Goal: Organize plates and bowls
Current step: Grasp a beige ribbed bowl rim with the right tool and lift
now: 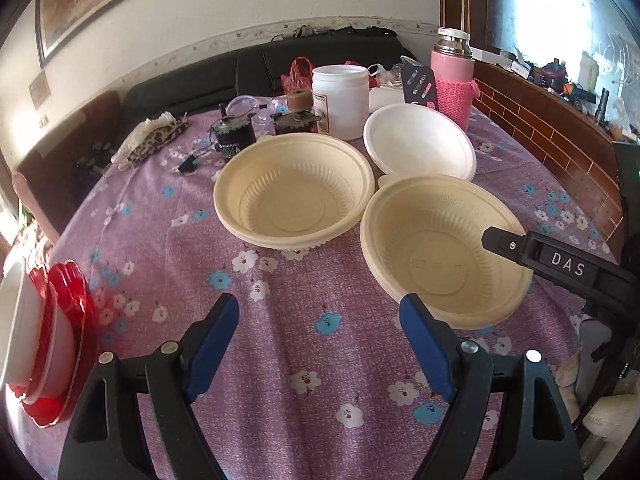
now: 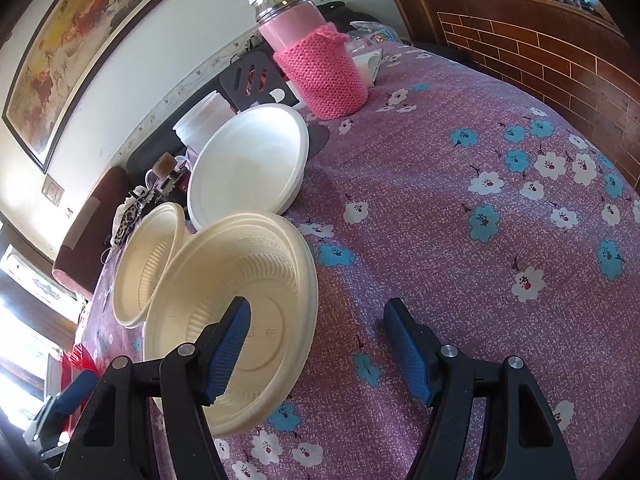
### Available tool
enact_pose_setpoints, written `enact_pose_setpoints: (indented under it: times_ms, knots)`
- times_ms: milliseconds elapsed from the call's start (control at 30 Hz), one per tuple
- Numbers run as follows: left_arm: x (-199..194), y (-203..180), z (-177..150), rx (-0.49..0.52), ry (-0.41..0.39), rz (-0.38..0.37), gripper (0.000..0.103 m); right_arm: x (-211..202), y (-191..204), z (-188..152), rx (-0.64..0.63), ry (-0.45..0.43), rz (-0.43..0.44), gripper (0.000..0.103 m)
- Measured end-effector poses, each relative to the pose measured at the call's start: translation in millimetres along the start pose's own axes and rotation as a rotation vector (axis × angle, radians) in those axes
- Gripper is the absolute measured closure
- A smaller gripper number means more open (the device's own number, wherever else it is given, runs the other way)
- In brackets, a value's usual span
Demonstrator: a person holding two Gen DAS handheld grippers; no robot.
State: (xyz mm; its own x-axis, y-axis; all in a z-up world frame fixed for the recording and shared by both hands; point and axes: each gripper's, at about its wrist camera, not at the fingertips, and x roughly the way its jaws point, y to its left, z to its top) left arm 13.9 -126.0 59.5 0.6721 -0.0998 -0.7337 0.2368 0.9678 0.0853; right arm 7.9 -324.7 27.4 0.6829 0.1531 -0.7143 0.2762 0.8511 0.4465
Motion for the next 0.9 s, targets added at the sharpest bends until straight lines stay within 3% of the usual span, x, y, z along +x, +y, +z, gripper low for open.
enact_pose_setpoints:
  times_ms: [200,267,333,433,633,767,900]
  knots:
    - [-1.2,1.7,-0.9,0.015,-0.011,0.011,0.021,7.1,8.5,-2.5,-0.043,0.002,-0.011,0.031]
    - [-0.6,3.6,-1.3,0.011,-0.008,0.010,0.021,7.5,11.3,-3.6,-0.059,0.000,-0.012,0.040]
    - [0.5,5.3,-1.4,0.004,-0.002,0.004,0.021,8.7,13.6,-4.6,-0.072,0.004,-0.010,0.063]
    - [1.4,12.6,-0.9,-0.027,0.010,-0.016,0.021,11.9,16.0,-7.8,-0.088,0.028,0.000,0.077]
    - [3.4,40.7,2.6,-0.153,0.030,-0.062,0.021,10.2,29.7,-16.8,-0.140,0.062,0.082,0.079]
    - [9.9,50.4,2.6,-0.180,0.055,-0.070,0.021,12.2,40.5,-25.9,-0.166,0.107,0.150,0.079]
    - [20.7,51.3,-0.6,-0.195,0.091,-0.079,0.021,12.5,50.5,-32.5,-0.209,0.121,0.164,0.079]
